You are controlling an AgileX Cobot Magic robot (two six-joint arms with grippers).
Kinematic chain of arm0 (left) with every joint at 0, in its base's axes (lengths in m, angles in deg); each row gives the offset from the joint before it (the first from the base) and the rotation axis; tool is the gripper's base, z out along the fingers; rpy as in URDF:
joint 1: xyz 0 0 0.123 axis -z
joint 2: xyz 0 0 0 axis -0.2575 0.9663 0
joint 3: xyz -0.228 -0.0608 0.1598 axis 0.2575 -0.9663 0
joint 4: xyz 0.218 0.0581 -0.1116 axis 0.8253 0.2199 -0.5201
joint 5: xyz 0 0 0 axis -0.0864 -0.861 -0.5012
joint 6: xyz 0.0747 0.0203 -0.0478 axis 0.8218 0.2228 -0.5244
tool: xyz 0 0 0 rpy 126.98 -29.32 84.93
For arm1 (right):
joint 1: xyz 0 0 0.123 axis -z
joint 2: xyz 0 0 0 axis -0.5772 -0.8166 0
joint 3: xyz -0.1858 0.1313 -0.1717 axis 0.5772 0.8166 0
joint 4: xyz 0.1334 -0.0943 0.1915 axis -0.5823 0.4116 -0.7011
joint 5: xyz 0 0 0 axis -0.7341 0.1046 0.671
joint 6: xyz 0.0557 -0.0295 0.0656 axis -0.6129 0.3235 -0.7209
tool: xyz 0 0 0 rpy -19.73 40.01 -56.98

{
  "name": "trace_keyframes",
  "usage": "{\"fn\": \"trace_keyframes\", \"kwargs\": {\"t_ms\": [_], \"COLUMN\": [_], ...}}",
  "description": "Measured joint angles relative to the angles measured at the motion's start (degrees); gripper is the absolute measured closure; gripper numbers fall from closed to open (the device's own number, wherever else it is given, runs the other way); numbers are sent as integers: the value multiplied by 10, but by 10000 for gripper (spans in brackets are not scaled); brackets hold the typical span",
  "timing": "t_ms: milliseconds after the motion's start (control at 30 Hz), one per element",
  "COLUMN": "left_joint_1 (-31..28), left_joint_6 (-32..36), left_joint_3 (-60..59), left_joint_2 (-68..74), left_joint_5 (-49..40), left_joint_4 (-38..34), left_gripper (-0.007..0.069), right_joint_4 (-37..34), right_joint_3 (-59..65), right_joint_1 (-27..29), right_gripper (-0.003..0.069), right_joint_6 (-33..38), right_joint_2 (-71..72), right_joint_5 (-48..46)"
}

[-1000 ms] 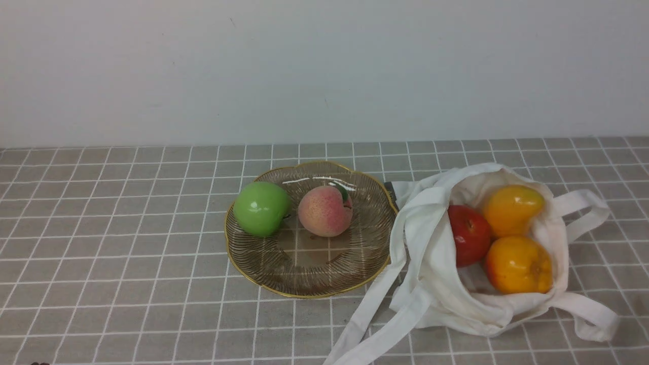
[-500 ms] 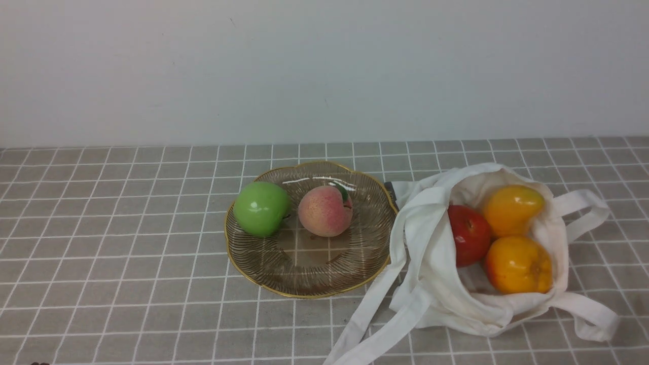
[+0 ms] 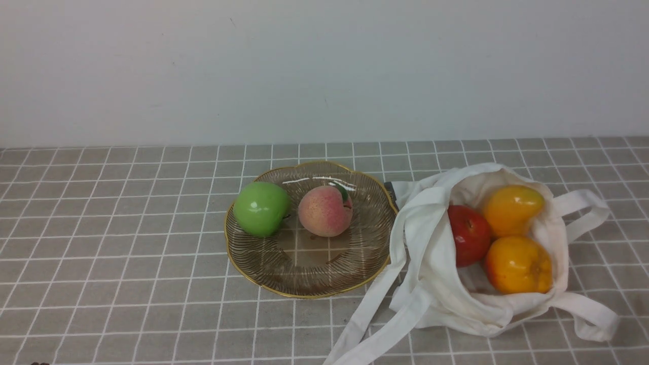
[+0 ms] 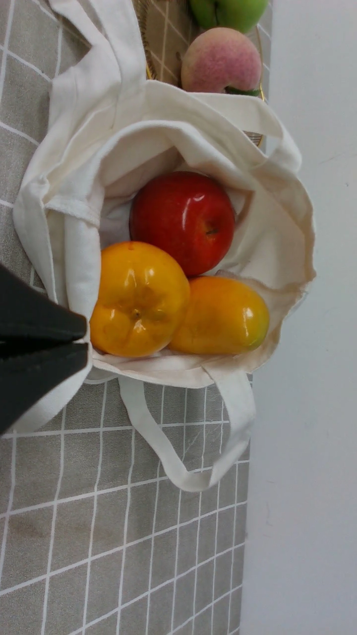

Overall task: Take the fruit out of the bag on the grey coffee tablecloth and place them on the plate.
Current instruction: 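Reach into the bag and grasp a fruit with the right gripper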

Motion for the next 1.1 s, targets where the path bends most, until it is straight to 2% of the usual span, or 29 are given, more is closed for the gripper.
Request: {"fn": "trace_keyframes", "kwargs": {"t_ms": [400,433,467,500,533,567,600,633,667,700,767,867,1067,1100], "left_joint_1": [0,0,0,0,0,0,0,0,0,0,0,0,0,0], "left_joint_6": [0,0,0,0,0,0,0,0,0,0,0,0,0,0], "left_joint_3": [0,0,0,0,0,0,0,0,0,0,0,0,0,0], "left_joint_2": [0,0,0,0,0,0,0,0,0,0,0,0,0,0], "left_joint_5": [0,0,0,0,0,0,0,0,0,0,0,0,0,0], "left_joint_4": [0,0,0,0,0,0,0,0,0,0,0,0,0,0], "left_gripper": [632,632,632,632,632,632,632,632,632,632,632,632,632,632], "right_joint_4": [-10,-55,-55,-165,-179,-292,-353,-364,-440,-456,-475,-481,-514,-514], "right_joint_3": [0,0,0,2,2,2,2,2,2,2,2,2,-6,-44], "right_joint_1": [0,0,0,0,0,0,0,0,0,0,0,0,0,0], "right_gripper": [674,674,674,674,674,674,674,674,674,674,674,674,674,674], "right_joint_6": [-9,-38,-46,-104,-121,-174,-201,-205,-221,-221,-212,-140,-69,8], "right_joint_2": [0,0,0,0,0,0,0,0,0,0,0,0,0,0], "right_joint_5": [0,4,4,14,15,29,37,39,50,53,58,58,54,44]}}
